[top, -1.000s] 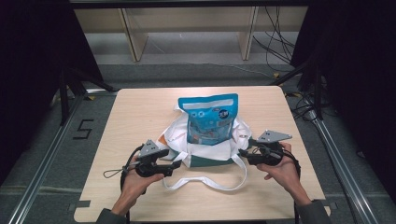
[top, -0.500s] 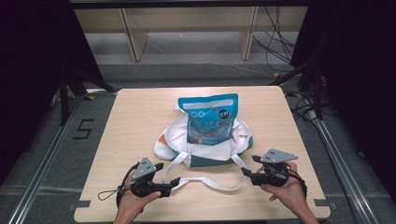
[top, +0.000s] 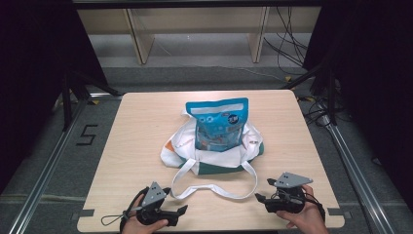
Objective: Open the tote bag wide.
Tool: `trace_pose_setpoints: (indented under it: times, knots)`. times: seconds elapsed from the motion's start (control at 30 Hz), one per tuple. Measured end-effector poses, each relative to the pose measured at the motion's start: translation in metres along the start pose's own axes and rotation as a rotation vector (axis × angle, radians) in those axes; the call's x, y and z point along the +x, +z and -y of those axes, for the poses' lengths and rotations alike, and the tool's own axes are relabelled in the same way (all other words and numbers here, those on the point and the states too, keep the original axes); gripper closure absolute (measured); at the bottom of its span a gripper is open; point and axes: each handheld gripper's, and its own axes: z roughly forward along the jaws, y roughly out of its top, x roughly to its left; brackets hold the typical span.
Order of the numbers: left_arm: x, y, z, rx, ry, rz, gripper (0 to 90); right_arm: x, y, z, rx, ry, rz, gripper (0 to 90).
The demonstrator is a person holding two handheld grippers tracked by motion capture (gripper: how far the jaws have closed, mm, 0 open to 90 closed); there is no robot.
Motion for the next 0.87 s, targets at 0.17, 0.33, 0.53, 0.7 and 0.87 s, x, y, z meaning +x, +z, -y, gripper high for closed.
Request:
trace_pose_setpoints:
  times: [0.17,0.33,0.53,0.7,0.87]
  knots:
    - [-0.002,-0.005,0.002,0.011,0.021,-0.006,15.1,0.006,0.0,0.009,0.029,-0.019,0.006,29.6]
    - [-0.005,-0.009,0.005,0.019,0.018,-0.017,15.1,0.011,-0.001,0.012,0.05,-0.01,-0.01,29.6]
    - [-0.006,-0.009,0.006,0.019,-0.007,-0.02,15.1,0.011,-0.001,0.013,0.05,-0.034,-0.012,29.6]
    - [-0.005,-0.009,0.006,0.023,0.009,-0.022,15.1,0.011,-0.001,0.013,0.048,-0.02,-0.008,29.6]
    - [-0.001,-0.011,0.005,0.054,0.051,-0.028,15.1,0.009,-0.001,0.013,0.038,-0.028,-0.008,29.6]
